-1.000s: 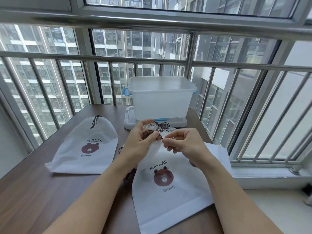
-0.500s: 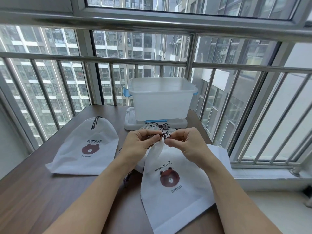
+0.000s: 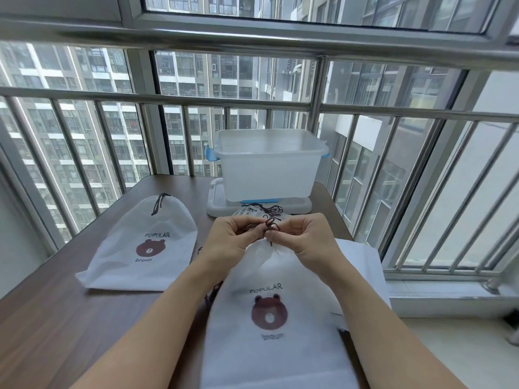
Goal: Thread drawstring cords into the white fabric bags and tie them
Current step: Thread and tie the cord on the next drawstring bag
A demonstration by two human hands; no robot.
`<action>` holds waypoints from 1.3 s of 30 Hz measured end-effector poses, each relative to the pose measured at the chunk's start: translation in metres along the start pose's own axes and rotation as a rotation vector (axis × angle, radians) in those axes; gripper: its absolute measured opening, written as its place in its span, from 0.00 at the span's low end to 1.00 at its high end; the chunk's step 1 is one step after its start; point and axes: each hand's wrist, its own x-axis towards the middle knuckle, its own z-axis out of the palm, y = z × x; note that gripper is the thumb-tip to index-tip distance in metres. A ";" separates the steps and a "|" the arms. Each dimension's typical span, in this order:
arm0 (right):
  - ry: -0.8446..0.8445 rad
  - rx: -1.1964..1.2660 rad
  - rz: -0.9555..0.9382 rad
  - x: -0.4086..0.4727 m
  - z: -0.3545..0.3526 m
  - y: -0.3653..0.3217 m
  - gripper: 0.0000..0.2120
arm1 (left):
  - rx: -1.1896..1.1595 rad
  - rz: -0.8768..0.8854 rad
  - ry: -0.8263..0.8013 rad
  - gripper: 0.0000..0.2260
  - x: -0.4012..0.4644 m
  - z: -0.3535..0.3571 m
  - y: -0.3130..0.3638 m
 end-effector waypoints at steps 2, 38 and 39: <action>0.036 0.034 0.002 0.000 0.001 0.001 0.04 | 0.044 0.038 -0.009 0.08 0.001 -0.001 0.000; -0.062 0.006 0.209 0.000 -0.020 -0.002 0.10 | 0.056 -0.047 -0.055 0.07 -0.001 0.006 -0.003; -0.077 0.022 0.167 -0.001 -0.020 -0.005 0.14 | 0.061 -0.051 -0.052 0.07 0.000 0.005 -0.003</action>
